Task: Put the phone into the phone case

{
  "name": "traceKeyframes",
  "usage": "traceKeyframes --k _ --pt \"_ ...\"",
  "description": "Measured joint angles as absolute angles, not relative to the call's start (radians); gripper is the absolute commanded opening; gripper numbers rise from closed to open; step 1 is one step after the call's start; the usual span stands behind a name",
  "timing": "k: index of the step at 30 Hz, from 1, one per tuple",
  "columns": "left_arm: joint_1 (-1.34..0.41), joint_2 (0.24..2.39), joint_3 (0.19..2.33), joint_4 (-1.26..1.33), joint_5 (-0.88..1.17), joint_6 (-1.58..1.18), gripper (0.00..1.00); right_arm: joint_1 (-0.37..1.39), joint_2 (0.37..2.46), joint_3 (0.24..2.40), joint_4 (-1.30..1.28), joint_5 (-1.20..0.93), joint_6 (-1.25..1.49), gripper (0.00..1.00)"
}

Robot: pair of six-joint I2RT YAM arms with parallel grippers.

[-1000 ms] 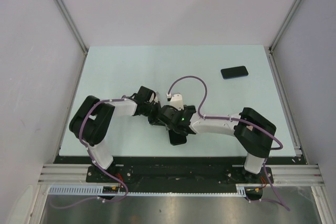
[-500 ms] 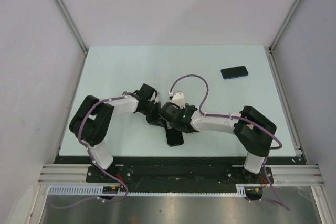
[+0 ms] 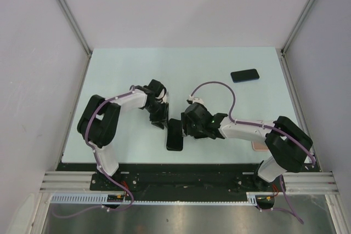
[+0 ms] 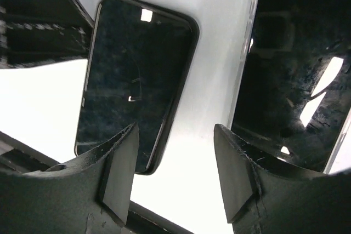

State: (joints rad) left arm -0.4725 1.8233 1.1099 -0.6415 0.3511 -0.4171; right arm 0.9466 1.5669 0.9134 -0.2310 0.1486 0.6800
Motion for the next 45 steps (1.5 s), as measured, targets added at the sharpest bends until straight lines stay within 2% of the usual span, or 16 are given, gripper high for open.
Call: traceKeyframes --k 4,8,11,15,20,24,28,33,45 --pt "-0.464 1.823 1.137 -0.682 0.337 -0.407 0.45 0.916 1.56 0.846 -0.165 0.048 0.682 0.53" --pt "-0.442 1.811 1.152 -0.706 0.328 -0.407 0.46 0.902 1.559 0.828 -0.125 -0.017 0.686 0.52" --pt "-0.423 1.784 1.151 -0.719 0.328 -0.41 0.42 0.902 1.559 0.828 -0.094 -0.043 0.694 0.52" --pt "-0.41 1.717 1.112 -0.683 0.376 -0.419 0.31 0.902 1.559 0.827 -0.079 -0.052 0.726 0.52" --pt "-0.412 1.67 1.005 -0.599 0.474 -0.46 0.28 0.902 1.559 0.818 -0.072 -0.051 0.761 0.53" --pt "-0.413 1.67 0.928 -0.561 0.495 -0.49 0.12 0.902 1.56 0.803 -0.064 -0.051 0.791 0.52" --pt "-0.415 1.67 0.876 -0.535 0.501 -0.506 0.04 0.902 1.572 0.794 -0.05 -0.051 0.812 0.52" --pt "-0.43 1.666 0.834 -0.513 0.503 -0.524 0.01 0.902 1.584 0.778 -0.039 -0.054 0.838 0.53" --pt "-0.476 1.637 0.797 -0.469 0.506 -0.573 0.0 0.916 1.597 0.74 0.029 -0.065 0.902 0.54"
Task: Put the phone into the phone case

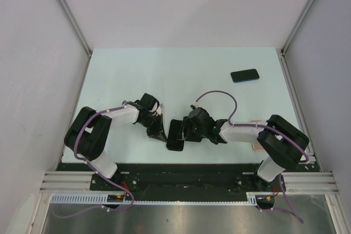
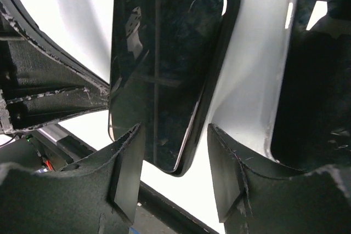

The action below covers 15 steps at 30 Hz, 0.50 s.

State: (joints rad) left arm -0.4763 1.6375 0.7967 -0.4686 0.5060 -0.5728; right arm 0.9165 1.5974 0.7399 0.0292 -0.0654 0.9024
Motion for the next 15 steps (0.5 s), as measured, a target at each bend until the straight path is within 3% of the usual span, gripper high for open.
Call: traceKeyframes --k 15 --pt "-0.542 1.633 0.81 -0.501 0.429 -0.592 0.0 0.932 1.612 0.739 0.059 -0.072 0.944 0.53"
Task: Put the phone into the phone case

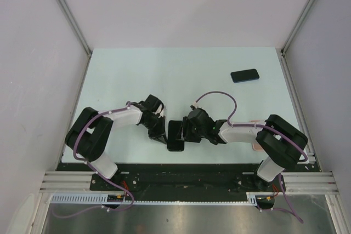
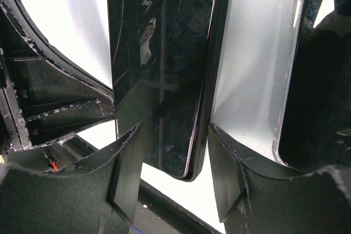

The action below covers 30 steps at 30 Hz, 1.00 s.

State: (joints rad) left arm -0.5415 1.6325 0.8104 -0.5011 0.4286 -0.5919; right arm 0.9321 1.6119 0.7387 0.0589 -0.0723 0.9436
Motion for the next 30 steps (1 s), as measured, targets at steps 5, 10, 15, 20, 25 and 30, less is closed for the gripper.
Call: traceKeyframes --k 5,10,15,20,25,30 --pt "-0.551 1.634 0.822 -0.524 0.409 -0.603 0.0 0.932 1.612 0.739 0.06 -0.072 0.95 0.54" --pt "-0.556 1.634 0.846 -0.556 0.381 -0.603 0.0 0.933 1.614 0.739 0.063 -0.073 0.95 0.54" --pt "-0.563 1.617 0.847 -0.565 0.368 -0.603 0.0 0.933 1.614 0.739 0.065 -0.073 0.95 0.54" --pt "-0.566 1.603 0.847 -0.576 0.359 -0.603 0.0 0.933 1.614 0.738 0.065 -0.073 0.95 0.53" --pt "-0.571 1.583 0.847 -0.588 0.349 -0.603 0.0 0.933 1.614 0.736 0.069 -0.073 0.95 0.53" --pt "-0.585 1.577 0.847 -0.591 0.342 -0.604 0.0 0.933 1.614 0.735 0.072 -0.073 0.95 0.54"
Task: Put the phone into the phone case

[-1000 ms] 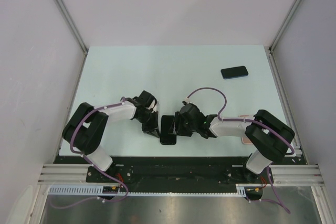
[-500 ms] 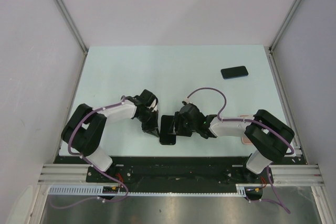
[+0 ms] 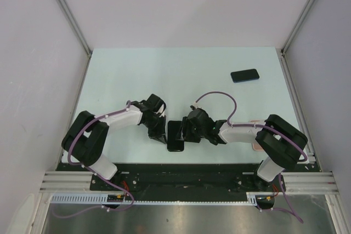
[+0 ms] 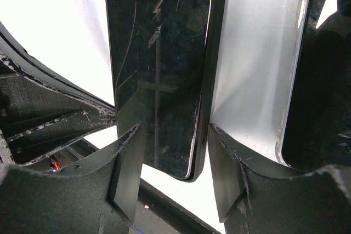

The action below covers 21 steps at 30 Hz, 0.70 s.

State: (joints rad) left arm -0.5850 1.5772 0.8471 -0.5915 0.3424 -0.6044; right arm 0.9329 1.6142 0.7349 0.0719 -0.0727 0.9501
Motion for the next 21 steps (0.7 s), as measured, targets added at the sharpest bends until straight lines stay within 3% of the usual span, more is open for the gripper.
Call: traceKeyframes --k 21 --pt "-0.645 1.591 0.853 -0.616 0.334 -0.637 0.03 0.936 1.614 0.734 0.078 -0.057 0.949 0.54"
